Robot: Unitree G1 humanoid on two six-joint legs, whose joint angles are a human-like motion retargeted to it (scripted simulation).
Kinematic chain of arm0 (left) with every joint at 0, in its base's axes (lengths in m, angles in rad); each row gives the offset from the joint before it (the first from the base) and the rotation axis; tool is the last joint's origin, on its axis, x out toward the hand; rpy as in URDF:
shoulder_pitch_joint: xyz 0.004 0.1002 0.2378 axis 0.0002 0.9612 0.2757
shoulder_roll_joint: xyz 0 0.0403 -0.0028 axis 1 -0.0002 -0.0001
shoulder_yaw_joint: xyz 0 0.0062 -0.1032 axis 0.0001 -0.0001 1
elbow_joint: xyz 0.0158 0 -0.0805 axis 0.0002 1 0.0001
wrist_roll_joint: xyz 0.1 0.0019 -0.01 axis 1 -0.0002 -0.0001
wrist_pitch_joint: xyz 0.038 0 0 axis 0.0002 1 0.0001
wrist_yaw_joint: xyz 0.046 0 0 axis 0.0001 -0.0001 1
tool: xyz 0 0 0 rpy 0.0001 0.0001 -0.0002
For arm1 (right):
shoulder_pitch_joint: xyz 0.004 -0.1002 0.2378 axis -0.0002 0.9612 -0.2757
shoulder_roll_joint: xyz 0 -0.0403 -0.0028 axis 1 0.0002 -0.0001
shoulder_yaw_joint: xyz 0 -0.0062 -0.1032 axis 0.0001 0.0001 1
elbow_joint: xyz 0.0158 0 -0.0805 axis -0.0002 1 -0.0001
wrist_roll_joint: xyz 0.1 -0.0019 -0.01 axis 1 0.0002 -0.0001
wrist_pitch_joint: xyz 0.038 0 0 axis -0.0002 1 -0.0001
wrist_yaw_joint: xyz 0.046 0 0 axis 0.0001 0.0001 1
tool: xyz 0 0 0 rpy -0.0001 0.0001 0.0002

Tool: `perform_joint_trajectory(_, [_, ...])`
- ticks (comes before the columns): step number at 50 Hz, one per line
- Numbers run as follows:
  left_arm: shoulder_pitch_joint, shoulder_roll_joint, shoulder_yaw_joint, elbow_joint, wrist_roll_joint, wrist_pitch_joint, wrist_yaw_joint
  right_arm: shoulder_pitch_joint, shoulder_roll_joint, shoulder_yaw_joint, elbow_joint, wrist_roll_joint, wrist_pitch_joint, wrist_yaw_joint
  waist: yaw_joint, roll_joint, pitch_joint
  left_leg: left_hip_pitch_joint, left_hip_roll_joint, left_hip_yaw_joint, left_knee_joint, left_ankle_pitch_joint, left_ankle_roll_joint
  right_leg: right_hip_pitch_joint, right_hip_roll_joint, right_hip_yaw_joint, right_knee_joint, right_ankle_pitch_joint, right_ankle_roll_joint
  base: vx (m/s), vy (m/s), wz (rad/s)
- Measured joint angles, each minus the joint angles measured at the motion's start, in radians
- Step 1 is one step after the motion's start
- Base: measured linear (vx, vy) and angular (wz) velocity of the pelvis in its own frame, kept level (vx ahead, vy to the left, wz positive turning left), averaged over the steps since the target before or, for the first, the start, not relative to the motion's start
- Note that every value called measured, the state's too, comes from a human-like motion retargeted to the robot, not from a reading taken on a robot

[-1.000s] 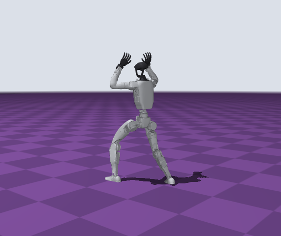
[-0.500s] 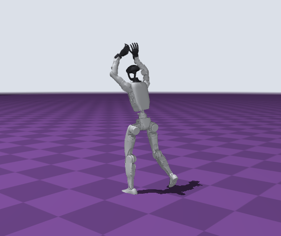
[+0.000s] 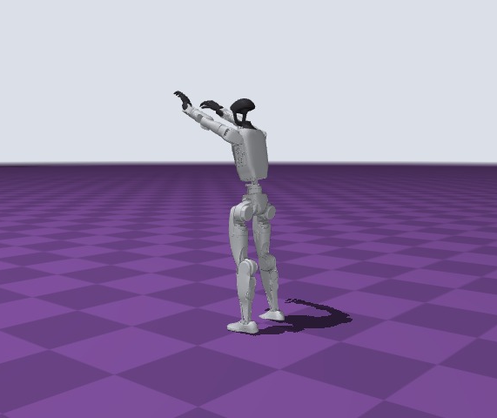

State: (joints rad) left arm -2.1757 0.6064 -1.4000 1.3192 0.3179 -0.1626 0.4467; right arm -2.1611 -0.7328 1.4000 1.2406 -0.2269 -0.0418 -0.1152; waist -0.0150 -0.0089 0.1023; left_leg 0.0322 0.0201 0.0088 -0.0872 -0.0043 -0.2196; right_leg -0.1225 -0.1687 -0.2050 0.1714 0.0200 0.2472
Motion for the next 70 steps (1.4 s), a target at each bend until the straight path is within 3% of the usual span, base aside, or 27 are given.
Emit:
perform_joint_trajectory(5, [0.020, 0.045, 0.000, -0.008, -0.015, 0.009, 0.097, -0.002, -0.012, 0.000, 0.008, -0.048, 0.022, -0.173, 0.006, 0.016, -0.003, -0.001, 0.010, 0.004, 0.006, -0.005, 0.000, 0.024, 0.014, -0.010, -0.040, 0.003, 0.001, 0.10, -0.08, 0.03])
perform_joint_trajectory(10, [0.028, 0.087, 0.000, -0.016, -0.021, 0.007, 0.086, 0.002, 0.000, 0.000, 0.002, -0.096, 0.043, -0.249, 0.017, 0.021, -0.021, 0.012, 0.026, 0.033, 0.026, -0.023, 0.000, 0.045, 0.034, 0.004, -0.060, 0.005, 0.009, 0.12, -0.07, -0.24])
perform_joint_trajectory(18, [0.007, 0.157, 0.000, -0.051, 0.072, 0.018, 0.188, -0.019, -0.005, 0.000, 0.004, -0.199, 0.073, -0.381, 0.025, 0.016, -0.083, 0.049, 0.049, 0.072, 0.033, -0.041, -0.007, 0.075, 0.061, 0.021, -0.069, -0.007, 0.015, 0.12, -0.06, -0.21])
perform_joint_trajectory(25, [-0.106, 0.126, 0.000, 0.005, 0.016, 0.033, 0.136, -0.096, -0.029, 0.000, 0.022, -0.208, 0.104, -0.407, 0.028, 0.000, -0.118, 0.098, 0.069, 0.085, 0.041, -0.070, -0.020, 0.129, 0.083, 0.025, -0.080, -0.032, 0.015, 0.12, -0.03, -0.07])
perform_joint_trajectory(30, [-0.163, 0.181, 0.000, -0.104, -0.079, 0.020, 0.139, -0.162, -0.058, 0.000, -0.026, -0.195, 0.100, -0.411, 0.039, 0.003, -0.144, 0.130, 0.082, 0.098, 0.034, -0.091, -0.034, 0.170, 0.102, 0.030, -0.113, -0.047, 0.015, 0.09, -0.03, -0.11])
perform_joint_trajectory(33, [-0.229, 0.204, 0.000, -0.181, -0.144, 0.025, 0.158, -0.226, -0.071, 0.000, -0.059, -0.189, 0.112, -0.426, 0.039, -0.004, -0.128, 0.156, 0.082, 0.106, 0.031, -0.104, -0.039, 0.203, 0.105, 0.039, -0.138, -0.056, 0.015, 0.07, 0.01, -0.11])
perform_joint_trajectory(35, [-0.275, 0.223, 0.000, -0.228, -0.165, 0.035, 0.159, -0.270, -0.077, 0.000, -0.084, -0.186, 0.106, -0.416, 0.030, -0.009, -0.131, 0.111, 0.074, 0.117, 0.118, -0.165, 0.008, 0.170, 0.087, 0.035, -0.081, -0.095, 0.015, 0.02, 0.03, -0.01])
perform_joint_trajectory(37, [-0.287, 0.236, 0.000, -0.275, -0.198, 0.038, 0.194, -0.284, -0.072, 0.000, -0.099, -0.205, 0.129, -0.449, 0.034, -0.008, -0.104, 0.169, 0.079, 0.115, 0.034, -0.115, -0.040, 0.215, 0.103, 0.052, -0.142, -0.062, 0.015, 0.01, -0.02, -0.23])
perform_joint_trajectory(42, [-0.297, 0.232, 0.000, -0.303, -0.186, 0.050, 0.197, -0.283, -0.054, 0.000, -0.105, -0.209, 0.125, -0.427, 0.029, -0.012, -0.069, 0.169, 0.078, 0.122, 0.025, -0.105, -0.036, 0.202, 0.104, 0.060, -0.139, -0.046, 0.015, -0.05, 0.00, -0.08])
perform_joint_trajectory(48, [-0.298, 0.191, 0.013, -0.283, -0.241, 0.065, 0.200, -0.304, -0.015, 0.000, -0.130, -0.101, 0.131, -0.447, 0.017, -0.014, 0.054, 0.121, 0.068, 0.111, 0.028, -0.082, -0.020, 0.152, 0.091, 0.059, -0.130, -0.015, 0.015, -0.18, 0.01, 0.05])
perform_joint_trajectory(53, [-0.122, 0.134, 0.091, -0.242, -0.251, 0.056, 0.195, -0.161, 0.043, 0.000, -0.165, -0.071, 0.142, -0.521, 0.002, -0.012, 0.163, 0.045, 0.064, 0.090, 0.033, -0.048, -0.008, 0.077, 0.084, 0.043, -0.113, 0.022, 0.006, -0.29, -0.03, 0.19])
perform_joint_trajectory(55, [-0.027, 0.092, 0.071, -0.177, -0.269, 0.049, 0.133, -0.054, 0.090, 0.000, -0.141, -0.066, 0.132, -0.463, -0.021, -0.028, 0.195, 0.007, 0.061, 0.075, 0.030, -0.030, -0.005, 0.049, 0.081, 0.029, -0.121, 0.042, 0.002, -0.31, -0.04, 0.37])
perform_joint_trajectory(58, [0.119, 0.002, 0.040, -0.042, -0.339, 0.051, -0.129, 0.104, 0.169, 0.000, -0.075, 0.023, 0.099, -0.146, -0.042, -0.050, 0.249, -0.040, 0.053, 0.051, 0.021, -0.005, -0.001, 0.018, 0.073, 0.006, -0.139, 0.067, -0.005, -0.26, -0.03, 0.44])
perform_joint_trajectory(60, [0.379, -0.015, 0.178, -0.033, -0.381, 0.090, -0.357, 0.319, 0.259, -0.009, -0.038, 0.091, 0.103, 0.022, -0.072, -0.010, 0.164, -0.076, 0.050, 0.029, 0.029, 0.001, 0.001, -0.001, 0.069, -0.012, -0.143, 0.073, -0.019, -0.15, -0.02, 0.48])
perform_joint_trajectory(62, [0.494, -0.049, 0.228, -0.031, -0.394, 0.109, -0.480, 0.422, 0.292, -0.059, -0.014, 0.137, 0.109, 0.143, -0.075, -0.004, 0.176, -0.092, 0.047, 0.019, 0.023, 0.010, 0.000, -0.011, 0.067, -0.021, -0.154, 0.080, -0.025, -0.12, -0.01, 0.31])
perform_joint_trajectory(70, [0.789, -0.116, 0.406, -0.095, -0.233, 0.100, -0.373, 0.665, 0.326, -0.204, -0.070, 0.011, 0.092, -0.036, -0.051, -0.002, 0.203, -0.095, 0.045, 0.022, 0.031, 0.003, 0.011, -0.011, 0.066, -0.013, -0.157, 0.078, -0.040, -0.02, 0.00, 0.01])
